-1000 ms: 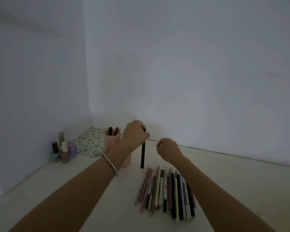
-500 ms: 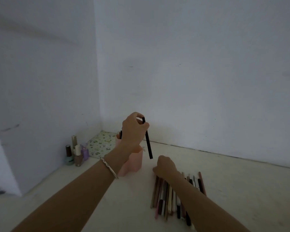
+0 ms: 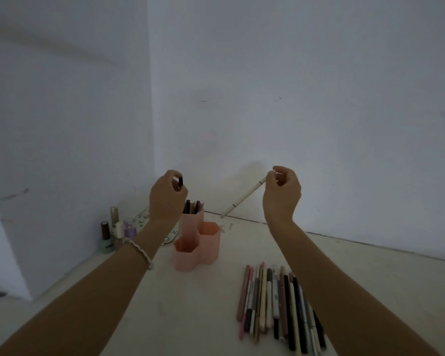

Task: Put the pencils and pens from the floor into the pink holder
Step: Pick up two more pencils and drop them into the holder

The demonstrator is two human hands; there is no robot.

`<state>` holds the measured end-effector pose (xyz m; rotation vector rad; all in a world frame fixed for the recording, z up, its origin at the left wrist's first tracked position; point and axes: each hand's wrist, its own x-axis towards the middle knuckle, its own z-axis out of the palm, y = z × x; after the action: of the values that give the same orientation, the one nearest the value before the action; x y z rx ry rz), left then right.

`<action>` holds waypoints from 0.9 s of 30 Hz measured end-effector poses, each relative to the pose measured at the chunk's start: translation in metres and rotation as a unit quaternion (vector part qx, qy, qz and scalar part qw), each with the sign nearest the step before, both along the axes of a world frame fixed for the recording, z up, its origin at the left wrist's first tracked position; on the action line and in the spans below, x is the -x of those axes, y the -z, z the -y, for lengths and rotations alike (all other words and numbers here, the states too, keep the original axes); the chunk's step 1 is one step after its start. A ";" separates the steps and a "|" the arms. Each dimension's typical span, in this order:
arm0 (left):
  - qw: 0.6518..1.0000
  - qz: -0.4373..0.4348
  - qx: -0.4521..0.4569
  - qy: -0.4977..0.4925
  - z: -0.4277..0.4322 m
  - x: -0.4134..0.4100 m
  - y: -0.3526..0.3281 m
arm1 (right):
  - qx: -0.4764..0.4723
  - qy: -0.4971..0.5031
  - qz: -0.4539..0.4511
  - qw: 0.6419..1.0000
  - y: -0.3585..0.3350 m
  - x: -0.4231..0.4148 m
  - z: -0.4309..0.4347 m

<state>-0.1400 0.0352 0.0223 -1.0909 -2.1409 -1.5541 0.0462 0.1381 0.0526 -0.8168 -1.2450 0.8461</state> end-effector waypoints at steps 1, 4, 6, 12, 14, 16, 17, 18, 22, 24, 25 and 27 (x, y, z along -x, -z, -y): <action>0.999 -0.009 0.039 -0.028 0.001 0.001 0.005 | -0.015 -0.005 -0.009 1.000 -0.003 0.005 0.005; 0.994 0.022 0.018 -0.105 0.007 0.006 0.005 | -0.060 -0.011 -0.015 0.998 -0.006 0.024 0.019; 0.993 0.047 -0.039 -0.102 0.010 0.009 -0.003 | -0.089 -0.026 -0.009 0.996 -0.004 0.040 0.027; 0.990 0.065 -0.122 -0.042 0.009 -0.009 -0.026 | -0.246 -0.054 0.167 0.953 0.027 0.077 0.034; 0.989 0.063 -0.128 -0.028 0.006 -0.020 -0.029 | -0.269 -0.077 0.256 0.925 0.038 0.081 0.030; 0.990 0.059 -0.129 -0.019 0.002 -0.032 -0.029 | -0.284 -0.090 0.311 0.903 0.045 0.080 0.025; 0.990 0.060 -0.125 -0.014 0.000 -0.039 -0.027 | -0.281 -0.088 0.311 0.903 0.046 0.075 0.022; 0.991 0.062 -0.115 -0.009 -0.003 -0.045 -0.024 | -0.263 -0.083 0.294 0.915 0.045 0.069 0.019; 0.993 0.044 0.080 0.080 -0.022 -0.082 -0.001 | -0.163 -0.030 0.229 0.959 0.032 0.028 -0.004; 0.948 0.023 0.286 0.140 -0.034 -0.103 0.015 | -0.148 -0.026 0.238 0.959 0.031 0.007 -0.013; 0.915 0.023 0.370 0.160 -0.039 -0.113 0.025 | -0.141 -0.026 0.244 0.959 0.032 -0.004 -0.017; 0.864 0.039 0.463 0.191 -0.043 -0.127 0.043 | -0.127 -0.022 0.250 0.960 0.036 -0.021 -0.022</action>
<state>-0.0134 0.0786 -0.0205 -1.8307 -2.9446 -0.5837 0.0667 0.1602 0.0164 -0.8206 -1.7828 0.5084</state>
